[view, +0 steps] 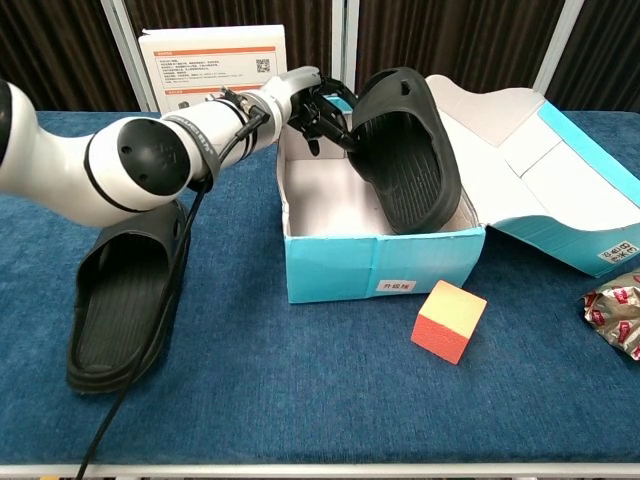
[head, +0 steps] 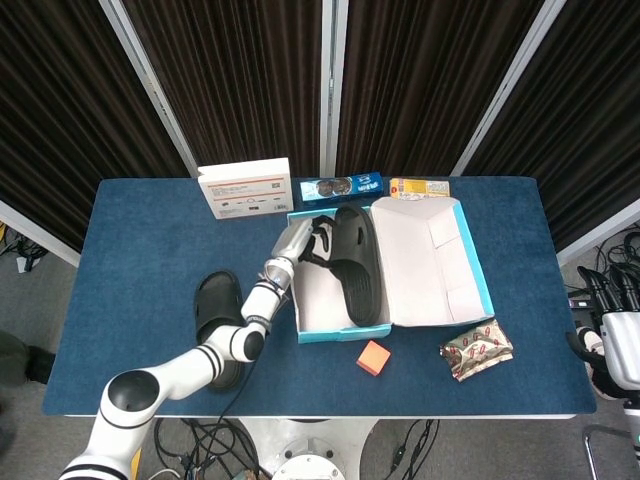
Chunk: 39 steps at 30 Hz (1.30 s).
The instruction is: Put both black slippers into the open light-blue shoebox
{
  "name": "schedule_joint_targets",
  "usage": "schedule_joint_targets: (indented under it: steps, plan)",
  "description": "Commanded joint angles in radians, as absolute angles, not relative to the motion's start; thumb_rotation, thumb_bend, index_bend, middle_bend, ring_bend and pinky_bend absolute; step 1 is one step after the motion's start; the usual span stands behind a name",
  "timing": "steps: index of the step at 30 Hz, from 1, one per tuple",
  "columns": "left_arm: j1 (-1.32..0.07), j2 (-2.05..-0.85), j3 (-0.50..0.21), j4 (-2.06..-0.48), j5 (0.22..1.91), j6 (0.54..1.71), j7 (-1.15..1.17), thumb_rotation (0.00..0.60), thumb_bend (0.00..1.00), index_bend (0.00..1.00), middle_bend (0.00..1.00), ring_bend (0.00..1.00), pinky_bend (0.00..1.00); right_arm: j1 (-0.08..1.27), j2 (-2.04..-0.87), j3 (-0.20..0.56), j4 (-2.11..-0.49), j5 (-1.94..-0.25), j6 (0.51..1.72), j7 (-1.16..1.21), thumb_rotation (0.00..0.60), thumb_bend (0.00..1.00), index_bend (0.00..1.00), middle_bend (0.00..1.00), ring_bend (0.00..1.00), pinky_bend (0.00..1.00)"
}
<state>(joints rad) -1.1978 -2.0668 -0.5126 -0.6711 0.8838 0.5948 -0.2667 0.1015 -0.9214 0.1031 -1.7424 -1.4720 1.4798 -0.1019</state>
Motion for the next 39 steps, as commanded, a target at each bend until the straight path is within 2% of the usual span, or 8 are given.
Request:
schedule_joint_targets:
  steps: [1,23,34,37,39]
  plan:
    - [-1.196,-2.062,-0.502,-0.679,0.852,0.586,-0.203,0.6,0.0,0.5,0.61,0.84,0.6,0.102,-0.921,0.103,-1.743,-1.473,1.48,-0.104,0.6,0.13,0.05,0.14,0.0,0.09]
    - [-1.231,-2.086,-0.465,-0.659,0.742,0.608,0.139,0.6,0.0,0.51,0.62,0.84,0.58,0.1,-0.921,0.103,-1.739,-1.471,1.482,-0.098,0.6,0.13,0.05,0.15,0.0,0.09]
    - [-1.235,-2.116,-0.451,-0.631,0.745,0.638,0.223,0.6,0.0,0.5,0.61,0.83,0.58,0.098,-0.92,0.103,-1.738,-1.472,1.485,-0.094,0.6,0.13,0.05,0.15,0.0,0.1]
    - [-1.236,-2.115,-0.459,-0.632,0.725,0.623,0.245,0.6,0.0,0.48,0.59,0.81,0.56,0.097,-0.92,0.102,-1.738,-1.473,1.486,-0.094,0.6,0.13,0.05,0.15,0.0,0.1]
    - [-1.234,-2.11,-0.462,-0.642,0.718,0.622,0.256,0.6,0.0,0.42,0.54,0.79,0.55,0.095,-0.919,0.102,-1.739,-1.473,1.488,-0.094,0.6,0.13,0.05,0.15,0.0,0.1]
